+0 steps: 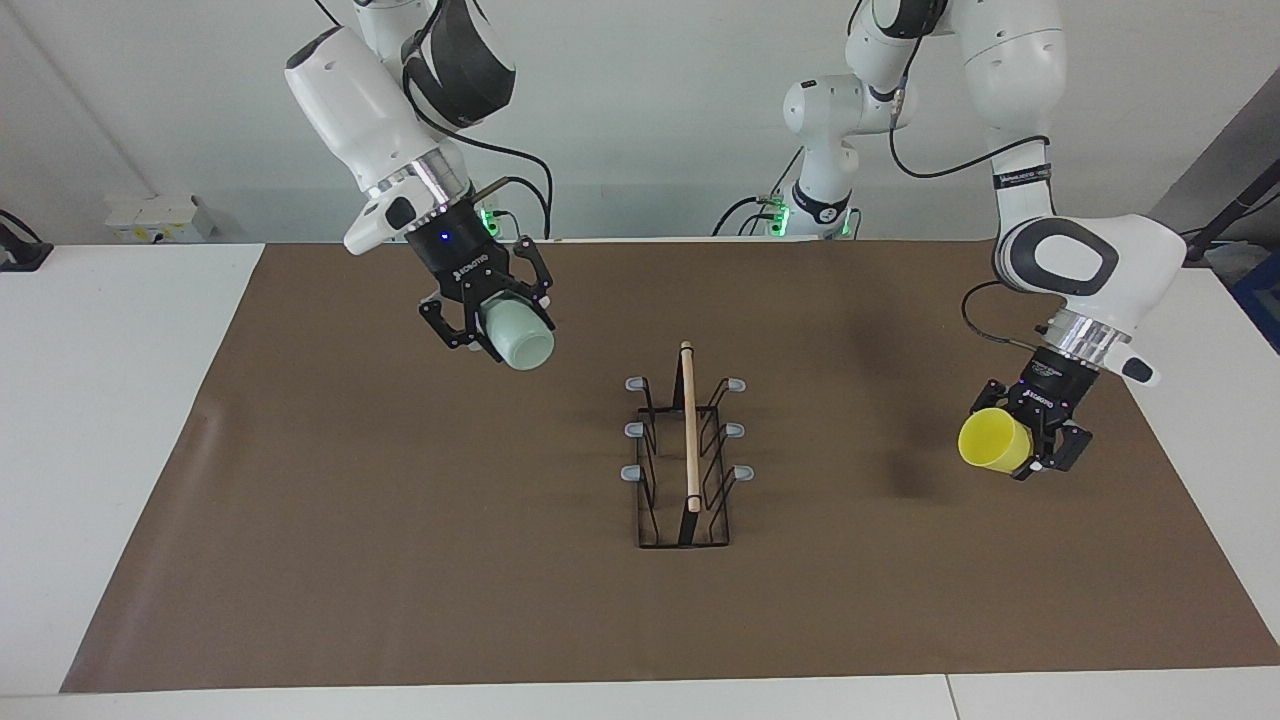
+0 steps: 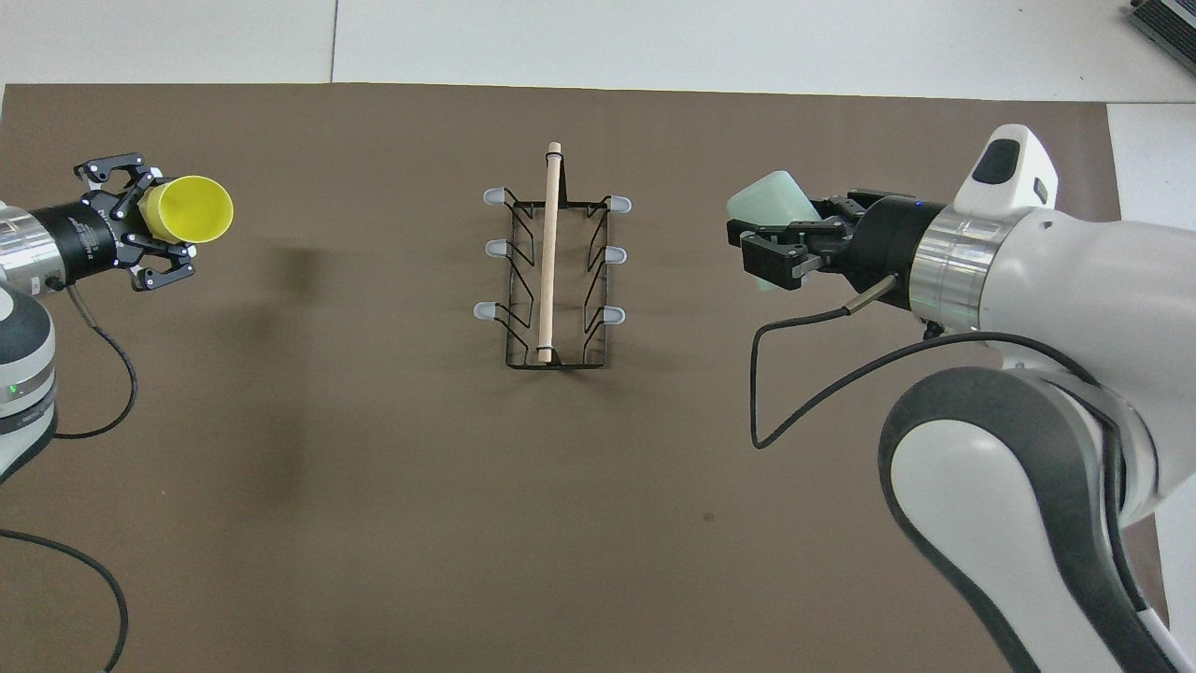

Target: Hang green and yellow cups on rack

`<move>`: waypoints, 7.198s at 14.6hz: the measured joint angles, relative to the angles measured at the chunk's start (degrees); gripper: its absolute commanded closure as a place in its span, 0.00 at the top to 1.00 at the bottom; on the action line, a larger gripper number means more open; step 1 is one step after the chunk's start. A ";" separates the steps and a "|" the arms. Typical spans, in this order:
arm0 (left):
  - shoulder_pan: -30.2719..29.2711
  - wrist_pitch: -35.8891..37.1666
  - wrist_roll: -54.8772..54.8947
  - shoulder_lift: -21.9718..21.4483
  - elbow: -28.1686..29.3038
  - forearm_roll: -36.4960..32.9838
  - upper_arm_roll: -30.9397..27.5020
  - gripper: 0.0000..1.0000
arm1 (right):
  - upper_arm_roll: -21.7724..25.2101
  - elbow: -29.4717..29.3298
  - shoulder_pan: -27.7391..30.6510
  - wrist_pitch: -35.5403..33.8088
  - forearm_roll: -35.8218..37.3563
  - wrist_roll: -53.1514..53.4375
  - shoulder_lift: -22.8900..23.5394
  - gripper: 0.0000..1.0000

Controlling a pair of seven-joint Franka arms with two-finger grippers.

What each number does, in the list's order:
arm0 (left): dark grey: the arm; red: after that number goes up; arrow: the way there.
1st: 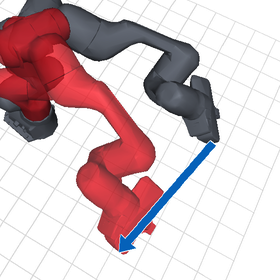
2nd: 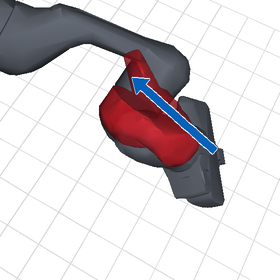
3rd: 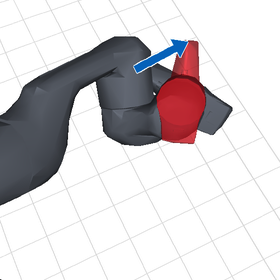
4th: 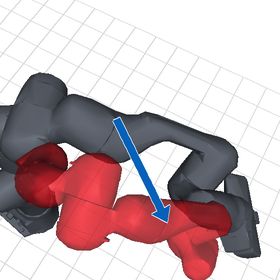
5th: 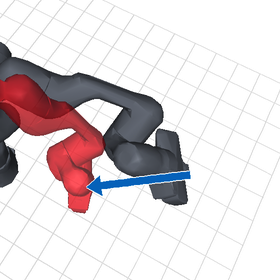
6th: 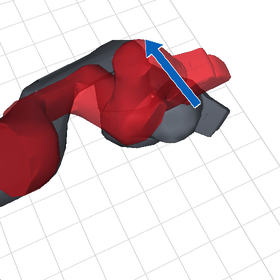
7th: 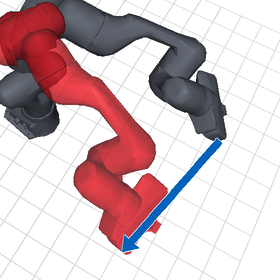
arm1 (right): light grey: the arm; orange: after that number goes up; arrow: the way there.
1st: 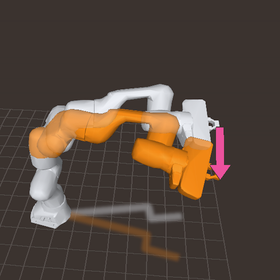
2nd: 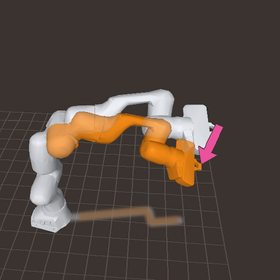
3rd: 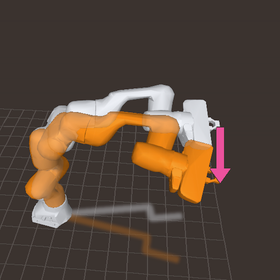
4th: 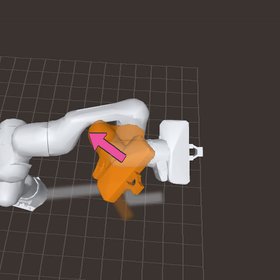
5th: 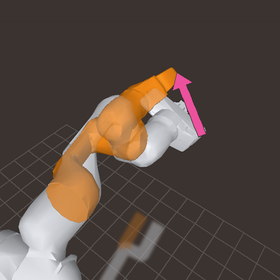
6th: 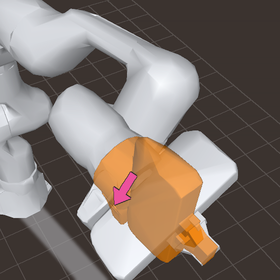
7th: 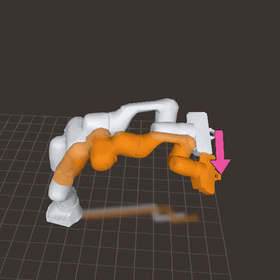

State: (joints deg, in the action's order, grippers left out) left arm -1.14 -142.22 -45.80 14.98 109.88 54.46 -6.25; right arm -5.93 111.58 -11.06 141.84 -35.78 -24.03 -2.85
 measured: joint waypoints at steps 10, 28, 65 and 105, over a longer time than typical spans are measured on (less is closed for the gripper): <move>2.92 4.97 0.07 -8.52 -2.70 -20.68 0.64 0.00 | -0.26 10.74 -10.10 22.33 -55.02 -36.36 -3.69 0.00; 23.91 0.25 -0.53 -15.16 1.53 -59.32 1.12 0.00 | -0.27 16.44 -10.44 -0.19 -115.67 -108.64 3.51 0.00; 41.80 1.43 -78.49 -9.83 12.17 -125.57 1.35 0.00 | 0.66 17.30 -8.18 -20.45 -116.91 -125.69 15.92 1.00; 10.54 24.76 54.13 -14.93 -7.70 -51.87 -0.18 1.00 | -0.31 -2.52 7.49 -20.90 44.63 2.62 2.46 1.00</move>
State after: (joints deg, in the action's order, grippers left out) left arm 9.40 -117.45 8.33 0.05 102.18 2.59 -6.42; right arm -6.24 109.06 -3.57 120.94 8.85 -21.41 -0.39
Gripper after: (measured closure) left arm 0.000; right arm 0.000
